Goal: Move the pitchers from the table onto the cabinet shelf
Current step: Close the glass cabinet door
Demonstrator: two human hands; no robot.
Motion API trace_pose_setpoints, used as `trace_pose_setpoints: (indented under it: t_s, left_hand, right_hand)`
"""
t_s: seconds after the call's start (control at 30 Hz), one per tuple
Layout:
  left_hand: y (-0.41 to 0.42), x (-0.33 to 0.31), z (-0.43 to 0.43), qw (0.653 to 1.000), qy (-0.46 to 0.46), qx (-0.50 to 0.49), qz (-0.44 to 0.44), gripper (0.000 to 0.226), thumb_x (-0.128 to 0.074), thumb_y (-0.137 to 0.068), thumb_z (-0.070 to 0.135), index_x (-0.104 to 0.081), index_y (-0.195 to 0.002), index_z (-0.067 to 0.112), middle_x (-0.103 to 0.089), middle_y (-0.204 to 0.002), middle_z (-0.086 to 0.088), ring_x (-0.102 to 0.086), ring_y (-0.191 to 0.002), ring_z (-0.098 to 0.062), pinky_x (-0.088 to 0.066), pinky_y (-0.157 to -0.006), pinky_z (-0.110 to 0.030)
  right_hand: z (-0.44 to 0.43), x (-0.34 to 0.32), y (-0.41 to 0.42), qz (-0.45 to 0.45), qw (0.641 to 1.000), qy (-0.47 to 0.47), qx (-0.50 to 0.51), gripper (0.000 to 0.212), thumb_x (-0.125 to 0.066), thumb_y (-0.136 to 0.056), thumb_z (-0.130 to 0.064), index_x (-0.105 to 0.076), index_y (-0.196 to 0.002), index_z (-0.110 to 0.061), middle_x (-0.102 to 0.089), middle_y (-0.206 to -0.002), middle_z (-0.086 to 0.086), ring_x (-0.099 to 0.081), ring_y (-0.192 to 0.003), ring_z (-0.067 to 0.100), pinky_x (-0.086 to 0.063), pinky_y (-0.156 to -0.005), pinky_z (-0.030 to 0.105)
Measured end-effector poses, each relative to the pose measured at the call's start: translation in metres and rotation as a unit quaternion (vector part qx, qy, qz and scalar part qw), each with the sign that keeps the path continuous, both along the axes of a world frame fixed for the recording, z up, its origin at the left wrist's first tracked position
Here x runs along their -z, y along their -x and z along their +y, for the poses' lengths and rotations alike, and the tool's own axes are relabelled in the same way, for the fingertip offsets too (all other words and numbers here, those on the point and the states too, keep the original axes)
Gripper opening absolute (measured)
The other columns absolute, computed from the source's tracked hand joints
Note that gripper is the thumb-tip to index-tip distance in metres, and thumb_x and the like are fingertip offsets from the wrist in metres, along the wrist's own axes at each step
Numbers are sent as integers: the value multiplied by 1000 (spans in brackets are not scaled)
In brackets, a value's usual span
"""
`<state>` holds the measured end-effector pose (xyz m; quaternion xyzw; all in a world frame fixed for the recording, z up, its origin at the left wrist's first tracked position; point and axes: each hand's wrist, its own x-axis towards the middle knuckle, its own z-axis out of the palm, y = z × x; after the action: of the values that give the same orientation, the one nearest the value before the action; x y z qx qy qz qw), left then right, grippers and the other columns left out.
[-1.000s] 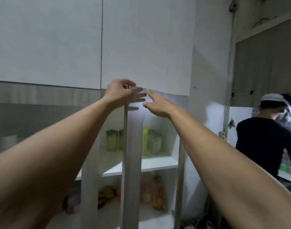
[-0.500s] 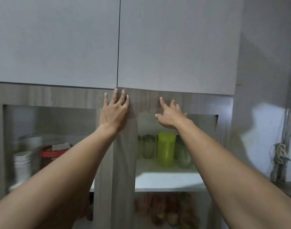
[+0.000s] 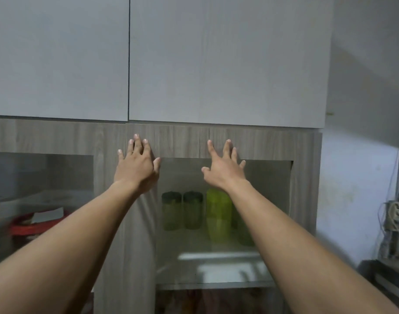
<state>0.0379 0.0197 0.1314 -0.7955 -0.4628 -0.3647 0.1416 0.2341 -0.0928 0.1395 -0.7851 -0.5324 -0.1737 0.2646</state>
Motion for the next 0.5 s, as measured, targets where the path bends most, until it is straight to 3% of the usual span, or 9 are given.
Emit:
trace_pose_setpoints:
  t_s: [0.33,0.5]
  left_hand:
    - [-9,-3,17,1000,22,17,-9,71,-24,-100,52,-9,-156,11,3,-163,-16,-4,-151,-33,-12,-119,-58]
    - [1,-7,17,999,-9,32,-16,67,-22,-99,56,-29,-152,15,-15,-161,-17,-23,-147,-34,-22,-115,-60]
  right_hand:
    - [13,1,-9,4,1000,2,-4,85,-54,-99,-34,6,-160,-40,24,-166,14,15,-153,39,-5,-118,68]
    - [9,-3,-6,7,1000,3,2,85,-55,-99,-35,2,-161,-37,20,-167,15,10,-154,40,-8,-119,66]
